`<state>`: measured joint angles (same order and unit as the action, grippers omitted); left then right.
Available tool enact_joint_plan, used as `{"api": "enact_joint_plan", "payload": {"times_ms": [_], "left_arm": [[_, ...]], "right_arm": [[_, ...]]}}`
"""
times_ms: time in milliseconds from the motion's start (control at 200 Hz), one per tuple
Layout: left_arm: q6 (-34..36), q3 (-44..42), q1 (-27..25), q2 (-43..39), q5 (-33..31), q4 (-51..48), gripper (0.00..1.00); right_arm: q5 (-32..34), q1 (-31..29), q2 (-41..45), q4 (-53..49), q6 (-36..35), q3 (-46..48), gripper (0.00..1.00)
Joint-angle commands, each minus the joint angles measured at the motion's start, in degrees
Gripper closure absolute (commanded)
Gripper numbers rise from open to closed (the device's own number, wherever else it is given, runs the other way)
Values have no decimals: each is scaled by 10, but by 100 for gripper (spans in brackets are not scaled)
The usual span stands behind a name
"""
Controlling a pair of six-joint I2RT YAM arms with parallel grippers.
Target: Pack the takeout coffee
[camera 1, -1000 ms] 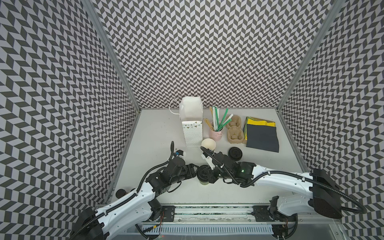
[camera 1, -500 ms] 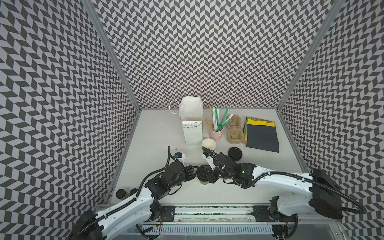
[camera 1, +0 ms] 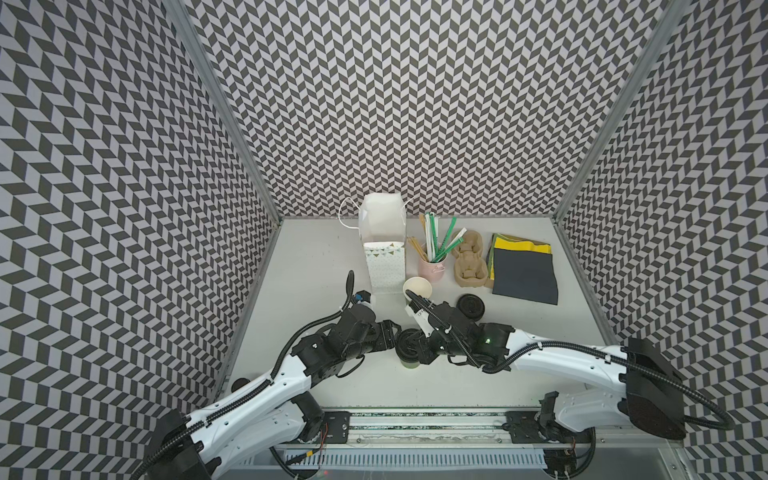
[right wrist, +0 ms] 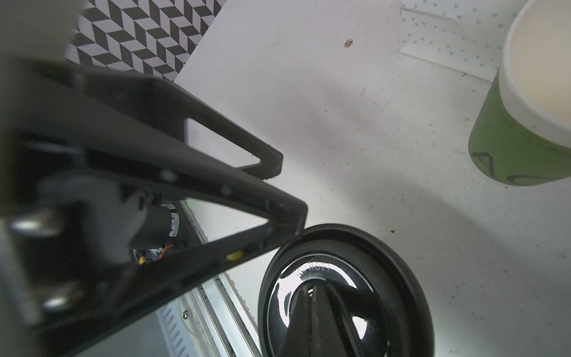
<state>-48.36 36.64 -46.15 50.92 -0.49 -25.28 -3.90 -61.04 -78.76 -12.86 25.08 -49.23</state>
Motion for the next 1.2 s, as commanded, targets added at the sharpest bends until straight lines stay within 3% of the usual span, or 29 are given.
{"api": "enact_joint_plan", "payload": {"times_ms": [0,210,616,706,971,1197], "left_arm": [[38,45,-3,-3,-12,-61,32],[27,30,-14,-29,27,-73,32],[21,38,-71,13,35,-55,32],[25,44,-80,32,36,-50,32],[39,60,-88,71,21,-60,32],[43,55,-88,91,13,-71,32]], "right_arm": [[11,8,-6,-87,2,-4,100],[16,10,3,-111,4,-43,97],[25,11,29,-133,3,-94,71],[51,15,55,-148,15,-97,60],[63,91,191,-103,57,34,52],[22,108,204,-60,66,103,50]]}}
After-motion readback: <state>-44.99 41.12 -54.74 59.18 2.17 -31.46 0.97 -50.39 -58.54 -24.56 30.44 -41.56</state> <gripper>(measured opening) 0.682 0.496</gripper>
